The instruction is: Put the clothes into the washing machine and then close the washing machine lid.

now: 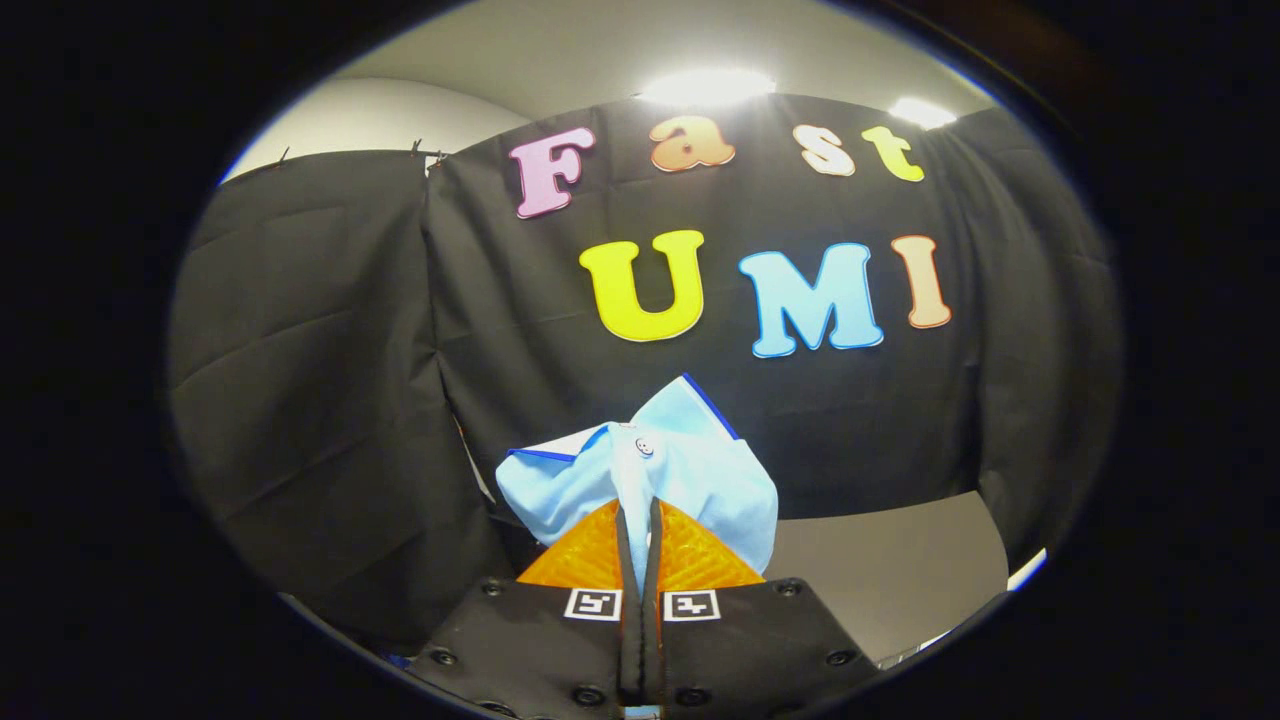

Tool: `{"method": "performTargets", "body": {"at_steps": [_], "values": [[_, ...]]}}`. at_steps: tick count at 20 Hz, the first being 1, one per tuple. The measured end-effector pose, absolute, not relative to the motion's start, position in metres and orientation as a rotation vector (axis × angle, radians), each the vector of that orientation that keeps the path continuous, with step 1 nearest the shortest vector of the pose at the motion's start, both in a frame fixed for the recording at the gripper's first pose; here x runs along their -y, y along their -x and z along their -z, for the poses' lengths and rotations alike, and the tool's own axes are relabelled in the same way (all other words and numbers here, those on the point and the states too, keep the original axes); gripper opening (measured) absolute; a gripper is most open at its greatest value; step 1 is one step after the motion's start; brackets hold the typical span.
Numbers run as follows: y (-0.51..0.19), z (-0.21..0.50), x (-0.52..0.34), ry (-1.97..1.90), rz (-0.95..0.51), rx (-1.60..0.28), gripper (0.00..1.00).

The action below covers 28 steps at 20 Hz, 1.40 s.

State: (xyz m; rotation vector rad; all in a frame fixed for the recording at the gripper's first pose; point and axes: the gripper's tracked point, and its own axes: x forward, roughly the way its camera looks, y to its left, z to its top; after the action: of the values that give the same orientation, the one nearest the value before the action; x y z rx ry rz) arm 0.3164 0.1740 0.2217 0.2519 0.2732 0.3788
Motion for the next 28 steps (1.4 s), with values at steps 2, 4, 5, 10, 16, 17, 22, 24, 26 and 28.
{"method": "performTargets", "body": {"at_steps": [2,4,5,10,16,17,22,24,26,28], "values": [[-0.313,-0.224,-0.196,-0.263,-0.413,-0.272,0.02],[-0.309,-0.226,-0.218,-0.268,-0.448,-0.276,0.01],[-0.306,-0.227,-0.229,-0.268,-0.465,-0.277,0.02],[-0.297,-0.229,-0.280,-0.268,-0.543,-0.282,0.01],[-0.295,-0.217,-0.333,-0.257,-0.606,-0.309,0.02],[-0.295,-0.211,-0.340,-0.254,-0.610,-0.319,0.01],[-0.300,-0.175,-0.376,-0.250,-0.651,-0.369,0.01],[-0.304,-0.155,-0.382,-0.238,-0.641,-0.392,0.02],[-0.308,-0.135,-0.388,-0.232,-0.628,-0.414,0.02],[-0.307,-0.115,-0.394,-0.228,-0.615,-0.430,0.02]]}}
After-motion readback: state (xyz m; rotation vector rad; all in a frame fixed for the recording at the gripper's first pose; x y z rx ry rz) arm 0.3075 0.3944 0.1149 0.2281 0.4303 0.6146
